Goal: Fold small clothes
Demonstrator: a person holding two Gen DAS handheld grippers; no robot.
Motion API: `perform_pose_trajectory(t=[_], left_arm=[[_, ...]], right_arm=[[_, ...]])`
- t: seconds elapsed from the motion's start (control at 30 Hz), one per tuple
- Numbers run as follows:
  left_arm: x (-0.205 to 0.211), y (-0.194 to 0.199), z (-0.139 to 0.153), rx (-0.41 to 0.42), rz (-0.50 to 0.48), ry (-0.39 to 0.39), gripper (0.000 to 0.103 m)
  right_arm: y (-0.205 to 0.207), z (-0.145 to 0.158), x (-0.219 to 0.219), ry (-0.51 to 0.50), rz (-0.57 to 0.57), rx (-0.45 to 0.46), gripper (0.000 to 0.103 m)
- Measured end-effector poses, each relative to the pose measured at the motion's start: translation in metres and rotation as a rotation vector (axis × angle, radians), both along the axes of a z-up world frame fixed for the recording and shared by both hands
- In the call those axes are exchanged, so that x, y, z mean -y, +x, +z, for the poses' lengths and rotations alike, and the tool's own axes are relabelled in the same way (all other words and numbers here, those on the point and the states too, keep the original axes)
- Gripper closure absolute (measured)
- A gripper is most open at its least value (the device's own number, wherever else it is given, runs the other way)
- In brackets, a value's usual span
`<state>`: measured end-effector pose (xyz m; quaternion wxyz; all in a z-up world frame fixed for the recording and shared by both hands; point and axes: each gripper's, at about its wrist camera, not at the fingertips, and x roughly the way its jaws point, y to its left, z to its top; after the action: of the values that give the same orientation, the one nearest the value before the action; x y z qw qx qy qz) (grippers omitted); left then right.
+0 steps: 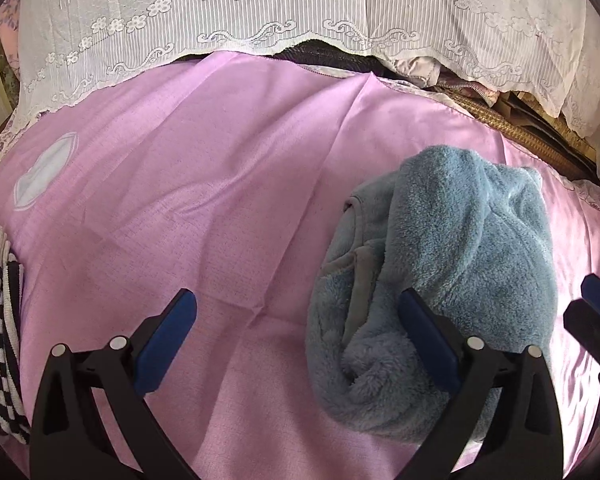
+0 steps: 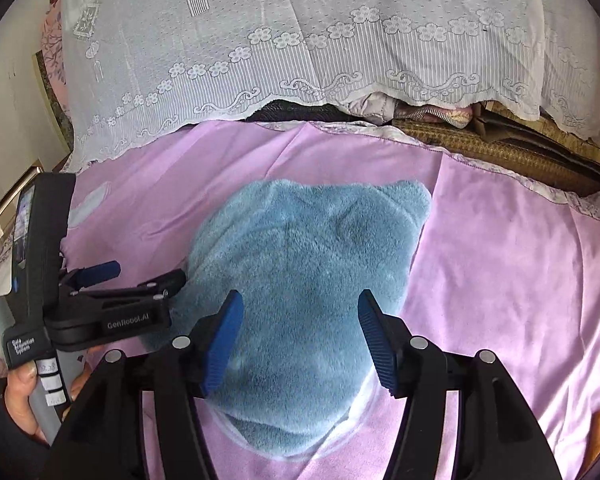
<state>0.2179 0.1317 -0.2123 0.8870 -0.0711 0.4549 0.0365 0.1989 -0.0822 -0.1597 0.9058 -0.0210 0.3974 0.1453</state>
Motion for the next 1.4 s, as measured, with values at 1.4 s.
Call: perform_pose_trajectory(t=[1.4], left_arm=[[-0.021, 0.004, -0.041, -0.085, 0.01, -0.241, 0.004]], right_arm=[[0.072, -0.047, -0.021, 0.059, 0.007, -0.131, 0.041]])
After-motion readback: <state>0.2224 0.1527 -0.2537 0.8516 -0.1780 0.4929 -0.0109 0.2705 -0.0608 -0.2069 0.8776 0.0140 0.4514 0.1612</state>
